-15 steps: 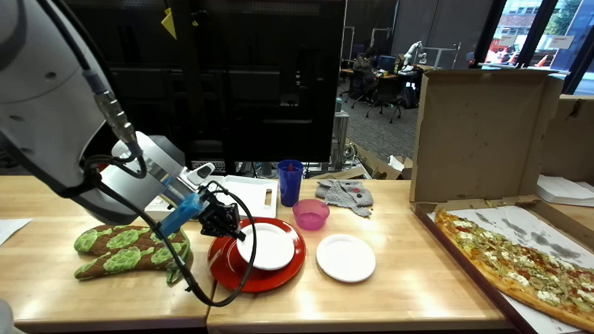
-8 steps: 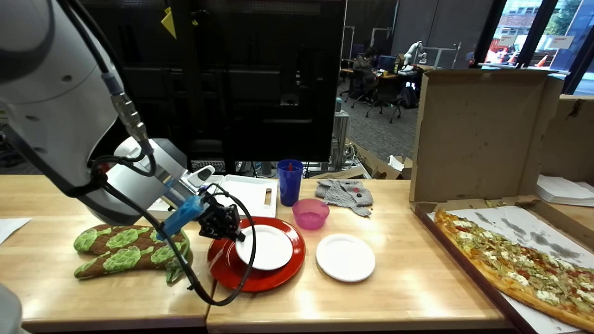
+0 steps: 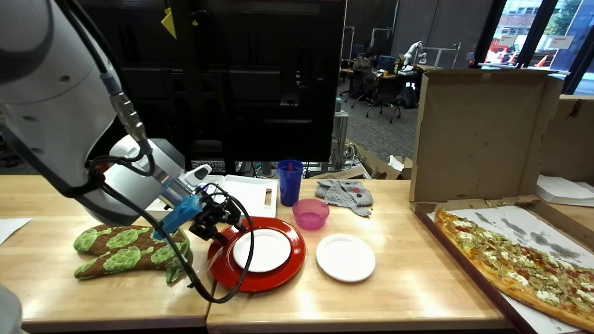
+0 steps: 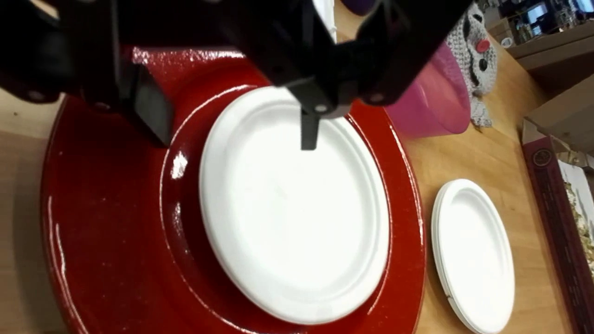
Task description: Put one white plate on the red plate, then the pink plate on the left white plate
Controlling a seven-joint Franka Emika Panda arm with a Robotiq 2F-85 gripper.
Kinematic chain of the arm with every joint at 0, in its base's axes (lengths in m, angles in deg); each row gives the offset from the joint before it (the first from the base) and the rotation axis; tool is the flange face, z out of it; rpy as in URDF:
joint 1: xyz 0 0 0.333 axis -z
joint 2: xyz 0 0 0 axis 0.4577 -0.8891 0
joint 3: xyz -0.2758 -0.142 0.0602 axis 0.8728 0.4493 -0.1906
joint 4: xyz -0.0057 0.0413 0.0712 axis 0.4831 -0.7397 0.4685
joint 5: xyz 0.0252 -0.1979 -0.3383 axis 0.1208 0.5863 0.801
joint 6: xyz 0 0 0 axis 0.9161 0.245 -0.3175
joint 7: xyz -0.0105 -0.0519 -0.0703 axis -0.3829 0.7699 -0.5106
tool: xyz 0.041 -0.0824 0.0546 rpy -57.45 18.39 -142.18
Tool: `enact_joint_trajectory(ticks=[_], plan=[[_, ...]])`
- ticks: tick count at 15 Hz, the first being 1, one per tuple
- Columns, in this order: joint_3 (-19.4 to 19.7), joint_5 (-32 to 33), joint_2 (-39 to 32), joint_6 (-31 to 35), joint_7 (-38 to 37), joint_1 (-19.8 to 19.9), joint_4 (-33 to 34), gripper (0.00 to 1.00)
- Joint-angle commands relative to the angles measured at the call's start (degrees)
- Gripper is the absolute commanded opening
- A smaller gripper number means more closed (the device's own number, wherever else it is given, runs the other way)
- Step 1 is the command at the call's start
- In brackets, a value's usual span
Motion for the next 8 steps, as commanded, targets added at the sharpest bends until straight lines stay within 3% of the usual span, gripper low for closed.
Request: enact_joint_trajectory(ticks=[1, 8], plan=[[0.4, -1.7, 2.0, 1.4, 2.3, -0.6, -0.7, 0.98], [0.8, -0.9, 8.7, 2.9, 0.4, 0.3, -2.2, 1.0]])
